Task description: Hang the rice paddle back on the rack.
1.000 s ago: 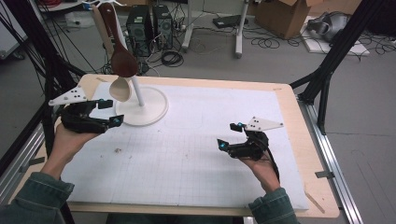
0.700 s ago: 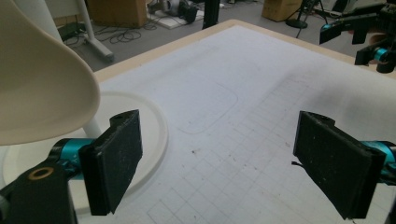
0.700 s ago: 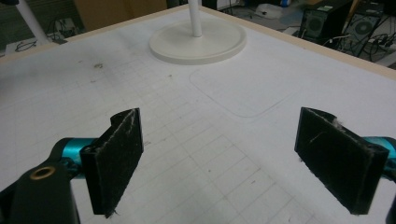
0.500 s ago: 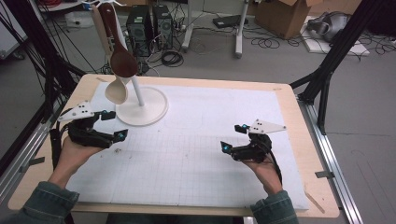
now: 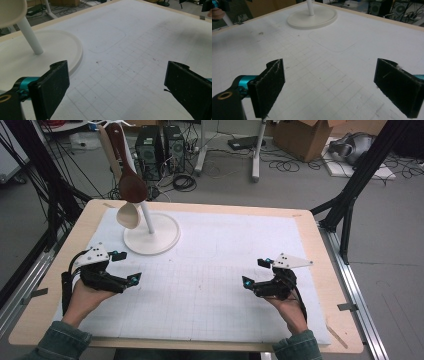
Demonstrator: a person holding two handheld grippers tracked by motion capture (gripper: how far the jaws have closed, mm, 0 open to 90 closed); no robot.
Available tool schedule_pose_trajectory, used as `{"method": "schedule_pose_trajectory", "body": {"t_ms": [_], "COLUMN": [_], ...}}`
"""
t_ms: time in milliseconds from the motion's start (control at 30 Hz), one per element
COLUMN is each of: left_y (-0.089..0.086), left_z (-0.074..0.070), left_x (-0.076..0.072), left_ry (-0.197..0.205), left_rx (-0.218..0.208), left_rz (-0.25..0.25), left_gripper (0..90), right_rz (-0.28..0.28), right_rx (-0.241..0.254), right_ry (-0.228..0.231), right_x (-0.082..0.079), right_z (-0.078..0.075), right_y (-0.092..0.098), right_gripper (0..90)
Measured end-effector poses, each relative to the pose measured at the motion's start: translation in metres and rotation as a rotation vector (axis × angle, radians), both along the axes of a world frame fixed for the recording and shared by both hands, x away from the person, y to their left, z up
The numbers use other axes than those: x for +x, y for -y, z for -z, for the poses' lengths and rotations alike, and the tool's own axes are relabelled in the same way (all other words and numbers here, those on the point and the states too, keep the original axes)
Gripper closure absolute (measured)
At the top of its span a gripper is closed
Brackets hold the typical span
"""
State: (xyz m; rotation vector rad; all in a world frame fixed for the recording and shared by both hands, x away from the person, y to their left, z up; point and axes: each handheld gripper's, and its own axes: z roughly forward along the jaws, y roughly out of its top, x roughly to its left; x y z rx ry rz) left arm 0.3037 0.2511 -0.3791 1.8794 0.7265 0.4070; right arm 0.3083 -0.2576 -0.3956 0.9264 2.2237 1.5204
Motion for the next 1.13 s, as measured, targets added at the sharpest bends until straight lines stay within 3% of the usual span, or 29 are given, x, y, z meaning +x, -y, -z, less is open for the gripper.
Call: {"method": "schedule_pose_trajectory", "body": {"t_ms": [100, 200, 1133], "left_y": [-0.001, -0.001, -0.008], "left_z": [0.005, 0.01, 0.031], "left_x": [-0.003, -0.005, -0.023], "left_ry": [-0.006, -0.016, -0.029], "left_rx": [0.006, 0.005, 0.01], "left_rz": [-0.003, -0.008, -0.035], "left_gripper": [5.8, 4.9, 1.7], "right_rz": [0.012, 0.036, 0.087], "right_rx": [0.0, -0.01, -0.021], "right_ry": [-0.006, -0.005, -0.01], "right_x": [-0.002, -0.003, -0.021], "right_z": [0.002, 0.003, 0.012], "right_y": [0.003, 0.005, 0.023], "right_gripper": [9.0, 1.8, 1.8]}}
